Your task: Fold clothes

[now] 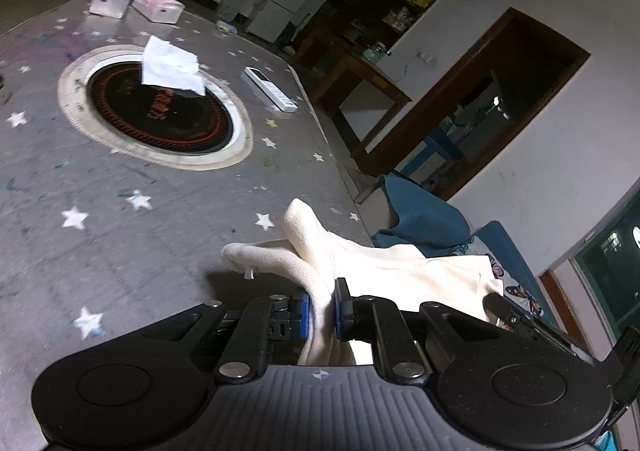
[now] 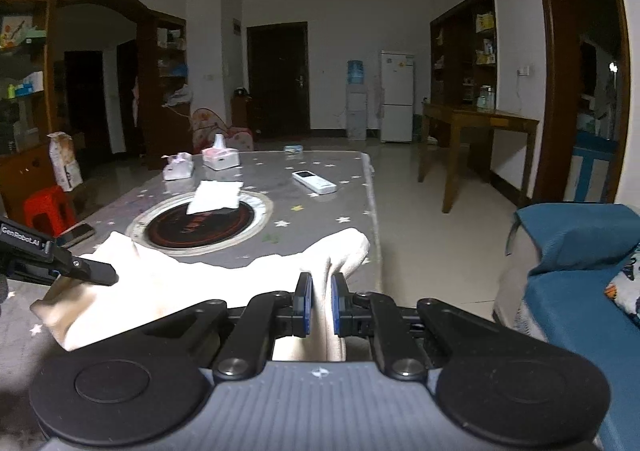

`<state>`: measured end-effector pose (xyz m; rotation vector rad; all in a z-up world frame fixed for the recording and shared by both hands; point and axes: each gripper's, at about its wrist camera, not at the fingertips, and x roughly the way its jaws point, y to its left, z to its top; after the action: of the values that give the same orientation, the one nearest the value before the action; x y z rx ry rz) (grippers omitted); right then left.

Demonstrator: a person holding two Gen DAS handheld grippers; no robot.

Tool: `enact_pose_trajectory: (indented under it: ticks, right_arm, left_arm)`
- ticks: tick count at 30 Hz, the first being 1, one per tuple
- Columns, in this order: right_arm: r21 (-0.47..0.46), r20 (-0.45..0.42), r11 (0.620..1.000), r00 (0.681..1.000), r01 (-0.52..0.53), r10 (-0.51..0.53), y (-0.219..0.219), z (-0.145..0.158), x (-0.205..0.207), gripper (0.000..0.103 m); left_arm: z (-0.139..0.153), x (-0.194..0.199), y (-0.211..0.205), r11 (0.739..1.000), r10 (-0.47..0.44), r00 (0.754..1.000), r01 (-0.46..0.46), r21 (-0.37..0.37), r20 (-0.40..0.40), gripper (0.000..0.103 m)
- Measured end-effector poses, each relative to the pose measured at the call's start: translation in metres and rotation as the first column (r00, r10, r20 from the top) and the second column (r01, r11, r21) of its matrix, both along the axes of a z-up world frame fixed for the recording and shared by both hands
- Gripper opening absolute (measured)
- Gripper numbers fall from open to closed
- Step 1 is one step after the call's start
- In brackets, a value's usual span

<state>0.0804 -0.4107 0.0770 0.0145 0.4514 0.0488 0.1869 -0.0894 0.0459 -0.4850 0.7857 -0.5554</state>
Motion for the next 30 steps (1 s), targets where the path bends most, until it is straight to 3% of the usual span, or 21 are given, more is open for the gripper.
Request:
enact_pose_trajectory:
  ticks: [9, 30]
  right_arm:
    - [-0.005, -0.046, 1.0, 0.999, 0.021, -0.022, -0.013, -0.019, 0.018, 0.009]
    - [-0.025, -0.158, 0.998, 0.986, 0.057, -0.061, -0.024, -0.071, 0.041, 0.009]
  left_arm:
    - [-0.017, 0.017, -0.02, 0.998, -0.011, 0.999, 0.013, 0.056, -0.036, 0.013]
    - [-0.06, 0.029, -0.023, 0.99, -0.016, 0.991, 0.034, 0.137, -0.134, 0.013]
